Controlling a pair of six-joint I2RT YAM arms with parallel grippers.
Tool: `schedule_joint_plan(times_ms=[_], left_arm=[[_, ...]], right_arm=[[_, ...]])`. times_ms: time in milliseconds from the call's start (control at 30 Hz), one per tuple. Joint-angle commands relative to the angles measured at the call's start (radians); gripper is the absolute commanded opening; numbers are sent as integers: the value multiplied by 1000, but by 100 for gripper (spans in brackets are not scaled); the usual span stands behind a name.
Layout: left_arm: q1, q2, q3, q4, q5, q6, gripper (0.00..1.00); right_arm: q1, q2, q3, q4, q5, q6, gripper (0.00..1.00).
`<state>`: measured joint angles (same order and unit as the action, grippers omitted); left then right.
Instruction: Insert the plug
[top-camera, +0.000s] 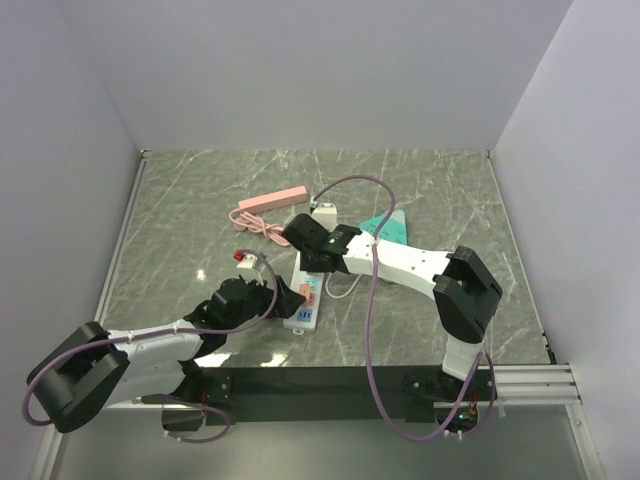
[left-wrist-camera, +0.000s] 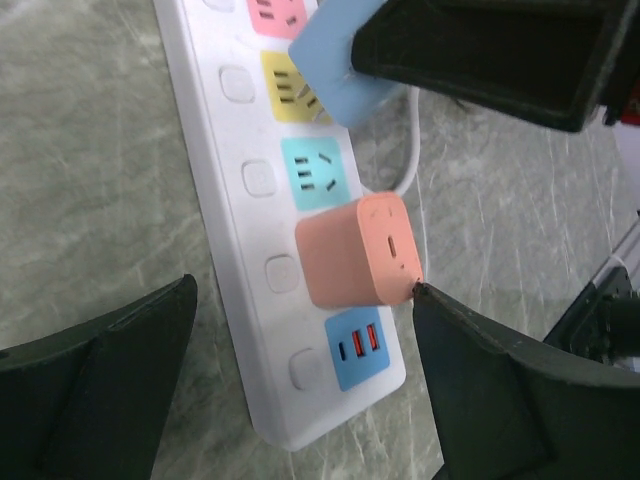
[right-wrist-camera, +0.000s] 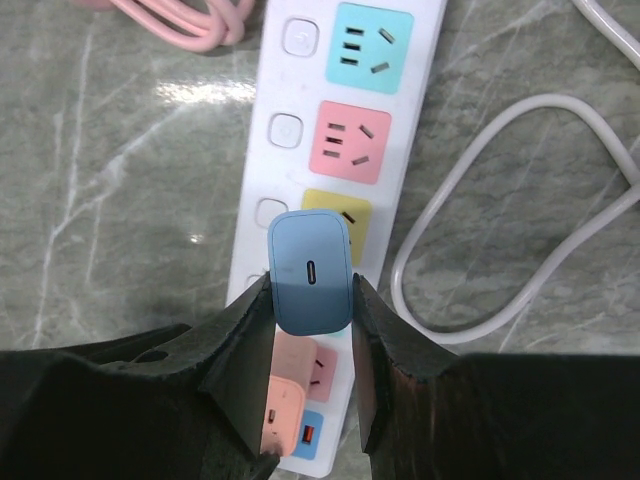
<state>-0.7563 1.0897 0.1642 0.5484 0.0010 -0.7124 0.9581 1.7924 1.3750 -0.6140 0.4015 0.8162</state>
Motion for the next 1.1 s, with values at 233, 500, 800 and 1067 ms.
schedule_joint_plan(times_ms=[233, 500, 800, 1067], left_arm=[[0, 223, -34, 321, 198, -71, 94], [-35, 259, 23, 398, 290, -53, 94], [-89, 443, 97, 630, 407, -88, 94], [-87, 132, 116, 181, 119, 63, 97]], right_arm=[[7, -18, -36, 0, 63, 28, 0], [4, -100, -120, 20, 106, 43, 0], [-16, -234, -246, 103, 143, -21, 0], [-27, -294, -301, 210, 143, -123, 0]])
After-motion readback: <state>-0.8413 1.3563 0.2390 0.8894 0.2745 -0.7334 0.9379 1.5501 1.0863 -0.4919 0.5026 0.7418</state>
